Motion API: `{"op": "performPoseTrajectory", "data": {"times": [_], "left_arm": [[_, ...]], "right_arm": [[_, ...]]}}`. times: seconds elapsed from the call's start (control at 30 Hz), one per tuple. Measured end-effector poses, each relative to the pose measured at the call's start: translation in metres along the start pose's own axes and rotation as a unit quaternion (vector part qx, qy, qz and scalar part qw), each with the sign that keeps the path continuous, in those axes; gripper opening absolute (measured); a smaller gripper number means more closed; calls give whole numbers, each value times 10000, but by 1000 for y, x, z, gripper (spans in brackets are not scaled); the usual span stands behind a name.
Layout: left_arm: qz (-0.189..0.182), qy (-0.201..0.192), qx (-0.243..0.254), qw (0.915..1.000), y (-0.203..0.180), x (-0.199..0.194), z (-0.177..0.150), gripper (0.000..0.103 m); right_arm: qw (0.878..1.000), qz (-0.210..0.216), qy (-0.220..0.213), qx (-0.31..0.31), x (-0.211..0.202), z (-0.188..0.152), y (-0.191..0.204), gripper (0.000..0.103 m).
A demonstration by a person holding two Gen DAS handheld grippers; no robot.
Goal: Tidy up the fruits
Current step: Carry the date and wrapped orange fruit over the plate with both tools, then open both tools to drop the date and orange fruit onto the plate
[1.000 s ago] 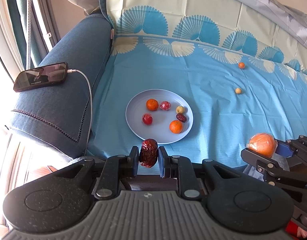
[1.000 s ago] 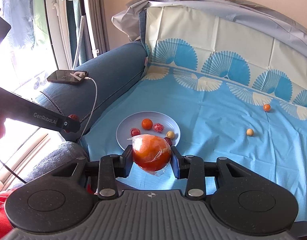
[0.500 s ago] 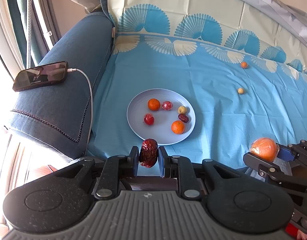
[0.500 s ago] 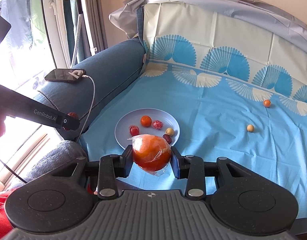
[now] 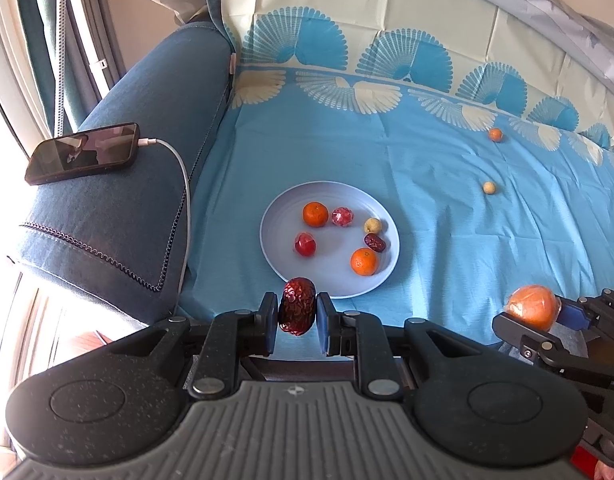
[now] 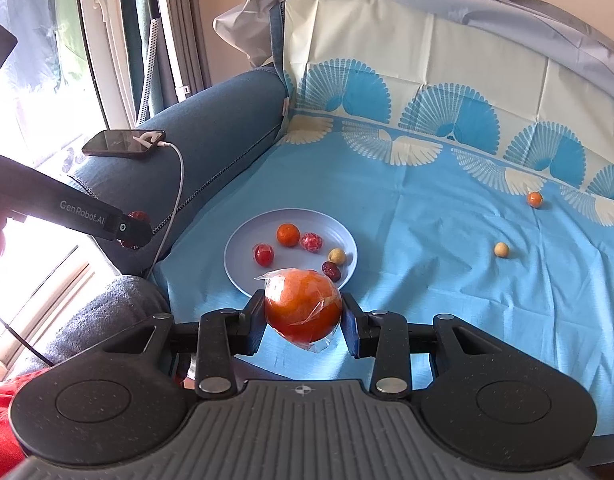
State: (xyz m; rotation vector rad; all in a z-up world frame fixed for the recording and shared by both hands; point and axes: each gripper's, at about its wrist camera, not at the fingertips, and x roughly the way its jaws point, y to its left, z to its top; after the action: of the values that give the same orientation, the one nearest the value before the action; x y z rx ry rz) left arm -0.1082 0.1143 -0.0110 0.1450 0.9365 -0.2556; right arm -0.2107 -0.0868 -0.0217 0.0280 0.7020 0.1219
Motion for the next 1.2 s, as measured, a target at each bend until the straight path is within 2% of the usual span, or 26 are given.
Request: {"op": "performPoseTrajectory", "data": {"times": [0.47, 0.8, 1.2], "left_arm": [[17, 82, -37, 10000, 10, 42, 42, 22], [-56, 329, 54, 9994, 1, 104, 71, 22], [-111, 626, 108, 9979, -3, 190, 92, 22]], "right_arm": [[9999, 81, 121, 52, 49, 23, -1, 40], [9991, 201, 369, -14, 113, 45, -6, 40], [9965, 213, 804, 38, 190, 48, -14, 40]]}}
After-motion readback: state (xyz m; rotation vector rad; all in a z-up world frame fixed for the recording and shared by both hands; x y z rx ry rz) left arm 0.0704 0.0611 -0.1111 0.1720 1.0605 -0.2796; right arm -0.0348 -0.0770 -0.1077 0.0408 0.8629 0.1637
